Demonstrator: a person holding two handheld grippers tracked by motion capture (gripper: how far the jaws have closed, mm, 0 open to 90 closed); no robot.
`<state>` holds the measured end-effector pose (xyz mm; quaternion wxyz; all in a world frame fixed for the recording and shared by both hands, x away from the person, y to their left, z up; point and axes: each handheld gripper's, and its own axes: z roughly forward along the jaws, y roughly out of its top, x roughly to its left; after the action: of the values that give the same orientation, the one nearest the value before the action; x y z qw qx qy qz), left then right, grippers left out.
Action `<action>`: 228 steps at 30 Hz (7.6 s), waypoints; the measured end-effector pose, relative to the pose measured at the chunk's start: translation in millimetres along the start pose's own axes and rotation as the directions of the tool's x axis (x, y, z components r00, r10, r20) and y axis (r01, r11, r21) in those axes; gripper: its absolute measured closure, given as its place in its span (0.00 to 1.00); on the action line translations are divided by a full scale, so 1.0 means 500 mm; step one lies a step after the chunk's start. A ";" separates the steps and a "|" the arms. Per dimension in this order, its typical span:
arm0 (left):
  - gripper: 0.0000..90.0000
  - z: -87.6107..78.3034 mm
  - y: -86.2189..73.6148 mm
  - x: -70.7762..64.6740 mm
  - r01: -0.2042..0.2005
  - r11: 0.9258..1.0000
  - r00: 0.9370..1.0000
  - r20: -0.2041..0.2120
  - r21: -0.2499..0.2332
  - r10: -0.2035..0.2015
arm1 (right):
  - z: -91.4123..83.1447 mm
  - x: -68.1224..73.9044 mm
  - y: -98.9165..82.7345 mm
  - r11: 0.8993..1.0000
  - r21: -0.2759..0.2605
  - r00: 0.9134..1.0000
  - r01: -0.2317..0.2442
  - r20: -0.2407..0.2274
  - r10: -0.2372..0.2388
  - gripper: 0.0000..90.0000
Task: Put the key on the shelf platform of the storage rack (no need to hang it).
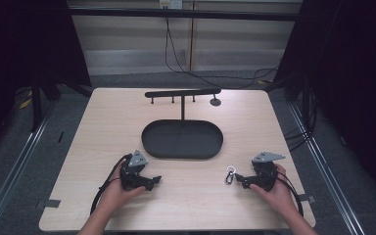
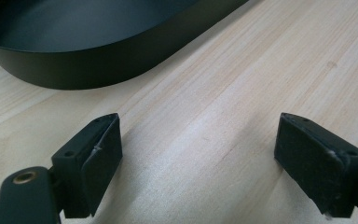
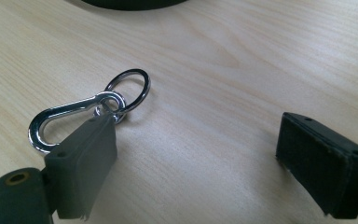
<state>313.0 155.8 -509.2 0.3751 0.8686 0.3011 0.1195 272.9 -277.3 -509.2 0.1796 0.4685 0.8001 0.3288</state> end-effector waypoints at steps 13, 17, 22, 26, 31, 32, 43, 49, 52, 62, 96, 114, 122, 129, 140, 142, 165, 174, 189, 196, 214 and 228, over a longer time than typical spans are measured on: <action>0.13 0.001 0.000 -0.001 -0.011 1.000 1.000 0.014 0.007 0.011 | -0.016 0.017 0.048 0.980 0.190 0.998 0.060 -0.033 -0.055 0.24; 0.13 0.001 0.000 -0.001 -0.012 1.000 1.000 0.013 0.008 0.012 | -0.035 0.033 0.076 0.977 0.208 0.998 0.047 -0.061 -0.035 0.28; 0.13 0.001 0.000 -0.001 -0.011 1.000 1.000 0.015 0.006 0.011 | -0.044 0.055 0.103 0.968 0.249 0.995 0.037 -0.099 -0.012 0.32; 0.13 0.000 0.000 -0.001 -0.012 1.000 1.000 0.017 0.007 0.012 | -0.035 0.072 0.113 0.958 0.284 0.995 0.022 -0.097 0.006 0.36; 0.13 0.000 0.000 -0.001 -0.013 1.000 1.000 0.017 0.007 0.013 | -0.014 0.085 0.126 0.941 0.338 0.995 -0.003 -0.092 0.036 0.39; 0.13 0.000 -0.001 -0.001 -0.014 1.000 1.000 0.017 0.007 0.014 | -0.010 0.086 0.127 0.942 0.337 0.996 0.006 -0.090 0.026 0.39; 0.13 -0.001 -0.001 -0.001 -0.016 1.000 1.000 0.019 0.008 0.015 | 0.026 0.102 0.137 0.907 0.420 0.998 -0.023 -0.040 0.044 0.46; 0.12 0.000 -0.001 0.000 -0.019 1.000 1.000 0.024 0.009 0.019 | 0.034 0.108 0.138 0.894 0.448 0.999 -0.009 -0.029 0.024 0.55; 0.12 -0.001 -0.001 0.000 -0.021 1.000 0.999 0.025 0.010 0.021 | 0.034 0.107 0.140 0.889 0.458 0.999 -0.003 -0.028 0.018 0.64; 0.11 -0.001 -0.001 0.002 -0.031 0.999 0.999 0.035 0.012 0.030 | 0.036 0.102 0.149 0.868 0.496 0.999 0.010 -0.031 0.006 0.76; 0.11 0.000 -0.002 0.002 -0.033 0.999 0.999 0.039 0.012 0.032 | 0.004 0.109 0.233 0.873 0.479 0.994 0.094 -0.096 -0.054 0.78; 0.11 0.000 -0.002 0.002 -0.032 0.999 0.999 0.041 0.010 0.032 | 0.007 0.117 0.299 0.874 0.468 0.989 0.132 -0.116 -0.087 0.78; 0.11 0.000 -0.002 0.002 -0.032 0.999 0.999 0.042 0.010 0.031 | 0.017 0.123 0.316 0.870 0.472 0.988 0.141 -0.121 -0.095 0.78; 0.11 0.000 -0.002 0.001 -0.024 1.000 0.999 0.042 0.003 0.024 | 0.021 0.123 0.332 0.873 0.467 0.987 0.141 -0.133 -0.088 0.78; 0.11 0.000 -0.002 0.002 -0.029 1.000 0.999 0.039 0.003 0.029 | 0.025 0.120 0.355 0.877 0.460 0.988 0.139 -0.130 -0.088 0.78; 0.10 0.000 -0.002 0.002 -0.030 1.000 0.999 0.040 0.003 0.030 | 0.028 0.119 0.356 0.876 0.460 0.987 0.144 -0.130 -0.094 0.78; 0.10 0.000 -0.002 0.002 -0.032 0.999 0.999 0.041 0.003 0.031 | 0.061 0.128 0.388 0.881 0.449 0.986 0.151 -0.133 -0.100 0.78; 0.10 0.000 -0.002 0.002 -0.032 0.999 0.999 0.040 0.004 0.032 | 0.080 0.122 0.396 0.877 0.458 0.987 0.143 -0.126 -0.095 0.78; 0.10 0.000 -0.002 0.002 -0.032 0.999 0.999 0.041 0.004 0.032 | 0.118 0.124 0.407 0.868 0.472 0.987 0.156 -0.113 -0.116 0.78; 0.10 0.000 -0.002 0.002 -0.038 0.999 0.998 0.048 0.007 0.037 | 0.142 0.124 0.408 0.862 0.483 0.987 0.156 -0.112 -0.115 0.78; 0.10 0.000 -0.002 0.002 -0.035 0.999 0.998 0.049 0.006 0.035 | 0.186 0.116 0.394 0.872 0.467 0.988 0.148 -0.111 -0.108 0.78; 0.10 0.000 -0.002 0.002 -0.043 0.999 0.998 0.047 0.011 0.043 | 0.210 0.111 0.377 0.881 0.452 0.989 0.139 -0.115 -0.097 0.77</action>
<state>313.4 157.1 -509.8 0.3742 0.8796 0.2742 0.1051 427.1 -126.7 -452.7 0.0479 0.4329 0.8893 0.1396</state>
